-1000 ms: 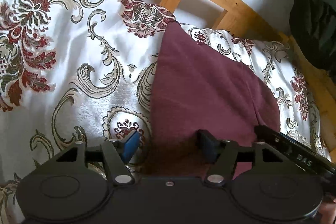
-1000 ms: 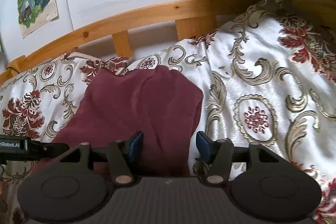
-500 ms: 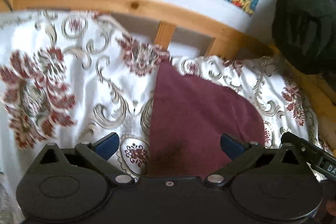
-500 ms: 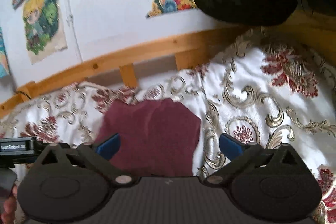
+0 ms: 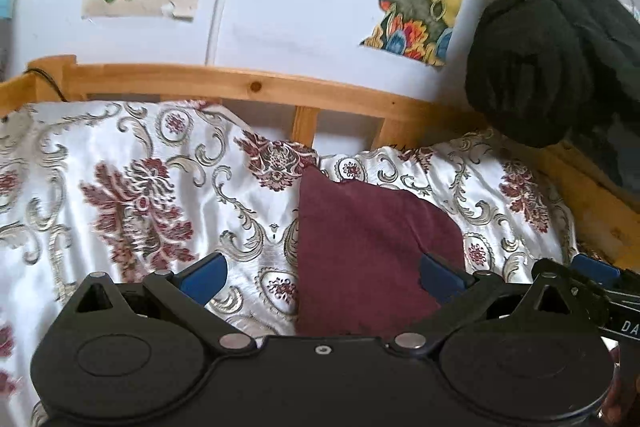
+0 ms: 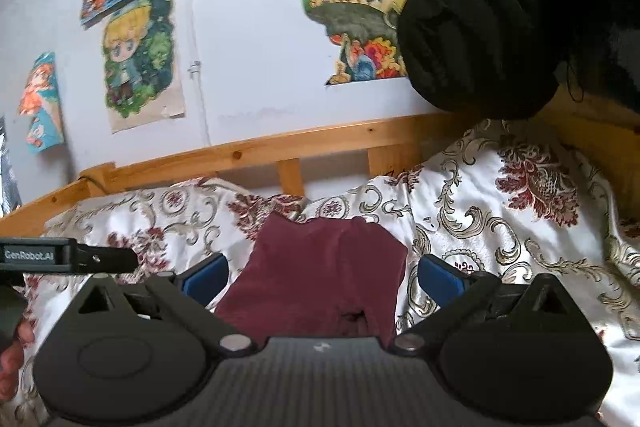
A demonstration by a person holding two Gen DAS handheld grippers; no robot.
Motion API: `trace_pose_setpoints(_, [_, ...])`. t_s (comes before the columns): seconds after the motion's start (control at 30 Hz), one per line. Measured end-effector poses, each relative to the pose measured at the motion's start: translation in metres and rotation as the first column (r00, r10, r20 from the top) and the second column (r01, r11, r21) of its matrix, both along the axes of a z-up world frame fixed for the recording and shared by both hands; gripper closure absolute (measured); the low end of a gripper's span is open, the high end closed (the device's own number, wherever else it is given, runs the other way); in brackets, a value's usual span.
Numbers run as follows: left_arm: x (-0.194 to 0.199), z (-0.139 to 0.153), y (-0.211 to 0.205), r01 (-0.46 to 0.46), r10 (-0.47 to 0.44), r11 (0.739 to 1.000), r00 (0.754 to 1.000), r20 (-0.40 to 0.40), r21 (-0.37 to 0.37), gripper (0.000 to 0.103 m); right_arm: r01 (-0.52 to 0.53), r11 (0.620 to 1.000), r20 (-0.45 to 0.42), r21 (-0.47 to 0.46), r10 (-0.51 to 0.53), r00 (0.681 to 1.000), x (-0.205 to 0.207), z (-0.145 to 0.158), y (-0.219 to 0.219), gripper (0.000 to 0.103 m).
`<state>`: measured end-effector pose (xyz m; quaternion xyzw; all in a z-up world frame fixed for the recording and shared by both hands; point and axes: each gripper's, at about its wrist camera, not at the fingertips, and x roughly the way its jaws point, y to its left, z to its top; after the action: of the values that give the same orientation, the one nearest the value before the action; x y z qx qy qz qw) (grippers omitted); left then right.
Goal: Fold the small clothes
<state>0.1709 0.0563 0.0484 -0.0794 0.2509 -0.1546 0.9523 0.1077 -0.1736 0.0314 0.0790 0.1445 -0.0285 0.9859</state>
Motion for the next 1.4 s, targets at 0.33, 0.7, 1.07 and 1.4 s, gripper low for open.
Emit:
trace_pose_setpoints(0.33, [-0.073, -0.003, 0.017, -0.031, 0.031, 0.999, 0.998, 0.052, -0.009, 0.001, -0.032, 0.998, 0.021, -0.055, 0.033, 0.999, -0.058, 0.006, 0.019, 0.000])
trace_pose_setpoints(0.7, [-0.108, -0.020, 0.018, -0.039, 0.038, 0.999, 0.997, 0.064, 0.018, 0.001, 0.007, 0.999, -0.030, -0.050, -0.008, 1.000, -0.092, -0.002, 0.017, 0.000])
trace_pose_setpoints(1.07, [-0.097, -0.041, 0.009, -0.011, 0.013, 0.998, 1.000, -0.023, 0.057, 0.001, 0.022, 1.000, -0.139, 0.006, -0.021, 0.990, -0.080, -0.018, 0.008, 0.000])
trace_pose_setpoints(1.4, [-0.091, -0.045, 0.015, -0.034, 0.036, 0.999, 0.997, -0.062, 0.043, 0.001, 0.019, 1.000, -0.151, 0.010, -0.018, 0.988, -0.079, -0.019, 0.008, 0.000])
